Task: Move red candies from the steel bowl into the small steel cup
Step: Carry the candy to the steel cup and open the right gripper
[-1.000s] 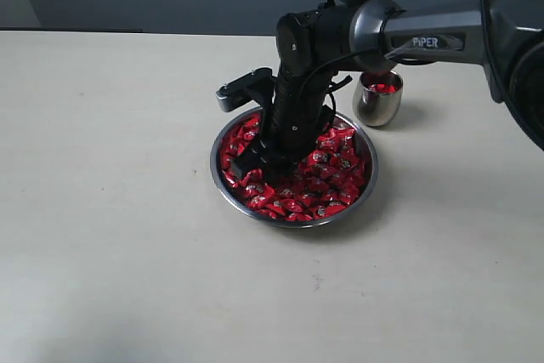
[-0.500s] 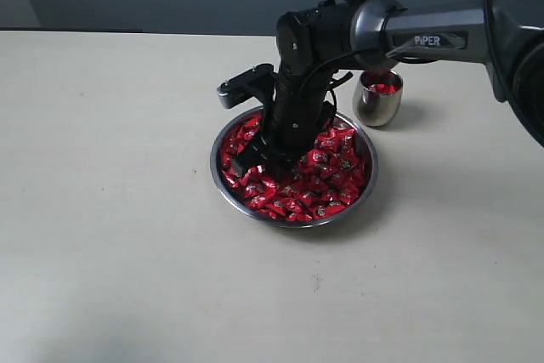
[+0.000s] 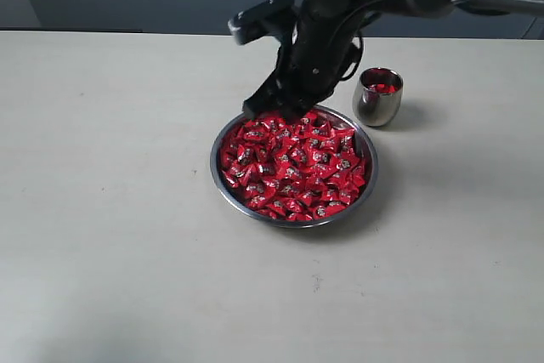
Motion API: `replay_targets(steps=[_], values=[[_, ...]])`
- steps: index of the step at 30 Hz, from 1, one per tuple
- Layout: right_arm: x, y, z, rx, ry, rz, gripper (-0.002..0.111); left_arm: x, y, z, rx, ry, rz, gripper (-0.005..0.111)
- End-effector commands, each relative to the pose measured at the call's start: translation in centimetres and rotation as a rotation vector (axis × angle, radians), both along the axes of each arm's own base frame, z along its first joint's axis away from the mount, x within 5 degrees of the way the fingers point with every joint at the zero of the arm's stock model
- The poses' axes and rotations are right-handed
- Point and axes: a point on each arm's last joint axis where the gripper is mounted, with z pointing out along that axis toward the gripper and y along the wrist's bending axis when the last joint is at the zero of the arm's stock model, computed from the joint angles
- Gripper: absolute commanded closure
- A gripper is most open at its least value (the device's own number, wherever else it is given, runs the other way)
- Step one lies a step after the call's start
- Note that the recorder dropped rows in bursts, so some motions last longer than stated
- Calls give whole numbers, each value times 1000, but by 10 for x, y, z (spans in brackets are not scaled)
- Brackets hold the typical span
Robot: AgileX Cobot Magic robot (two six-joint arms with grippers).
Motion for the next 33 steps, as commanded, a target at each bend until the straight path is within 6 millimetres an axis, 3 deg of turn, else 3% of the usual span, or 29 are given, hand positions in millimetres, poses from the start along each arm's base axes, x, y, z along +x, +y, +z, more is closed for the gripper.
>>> replay_targets(steps=[1,6,11,19,22,33], values=[[28,-47,39,49,-128,-144,108,0,0,4,2,-21,0,106],[56,-100,62,156,-182,-319,108,0,0,4,2,-21,0,106],[76,-125,53,235,-166,-400,108,0,0,4,2,-21,0,106],[108,-117,12,184,-36,-390,108,0,0,4,2,-21,0,106],[116,-114,9,165,-5,-382,108,0,0,4,2,-21,0,106],[121,-115,-20,83,61,-371,108,0,0,4,2,-21,0,106]])
